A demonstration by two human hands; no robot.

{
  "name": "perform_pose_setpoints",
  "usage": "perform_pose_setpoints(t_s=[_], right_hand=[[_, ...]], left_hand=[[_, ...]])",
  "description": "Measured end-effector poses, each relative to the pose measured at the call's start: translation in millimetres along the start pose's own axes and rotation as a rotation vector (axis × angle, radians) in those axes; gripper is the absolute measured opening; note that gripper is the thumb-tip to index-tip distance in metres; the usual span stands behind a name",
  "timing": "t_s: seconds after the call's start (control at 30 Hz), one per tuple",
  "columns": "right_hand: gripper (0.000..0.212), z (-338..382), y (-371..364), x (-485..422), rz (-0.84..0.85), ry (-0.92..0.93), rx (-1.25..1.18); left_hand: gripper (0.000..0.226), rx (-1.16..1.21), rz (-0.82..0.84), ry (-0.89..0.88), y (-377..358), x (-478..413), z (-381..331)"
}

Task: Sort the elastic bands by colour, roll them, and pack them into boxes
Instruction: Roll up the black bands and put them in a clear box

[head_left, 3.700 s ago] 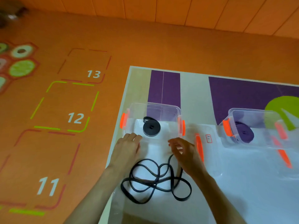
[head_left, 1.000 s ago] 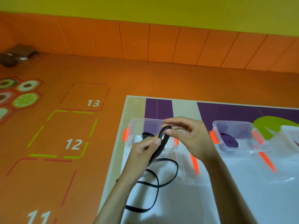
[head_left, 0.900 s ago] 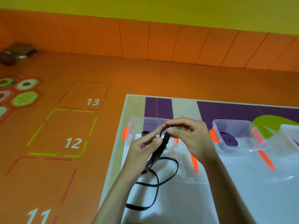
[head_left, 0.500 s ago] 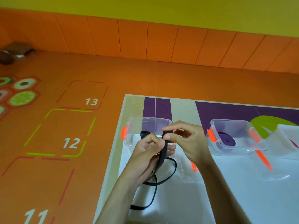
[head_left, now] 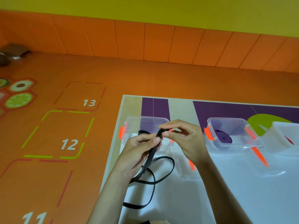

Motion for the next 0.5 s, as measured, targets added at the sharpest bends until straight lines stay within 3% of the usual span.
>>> perform_pose_setpoints(t_s=[0.1, 0.27, 0.5], right_hand=[[0.019, -9.3, 0.6, -0.3, 0.085, -0.051, 0.131], [0.016, -17.7, -7.6, 1.2, 0.105, -0.176, 0.246], [0.028, -21.6, -41.0, 9.9, 0.084, -0.33, -0.013]], left_hand=[[0.04, -0.09, -0.16, -0.159, 17.2, 2.3, -12.4], [0.019, -0.17, -0.298, -0.347, 20.7, 13.1, -22.7], [0.033, -0.081, -0.395, -0.314, 22.0, 13.1, -4.0]])
Point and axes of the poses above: each hand's wrist, its own x-axis away from the middle knuckle, its own y-axis out of the back of the hand, z = x × y, the point moved 7 cm from there along -x, towards the middle knuckle, and after that the axes turned 4 degrees about y, right-handed, at the moved point
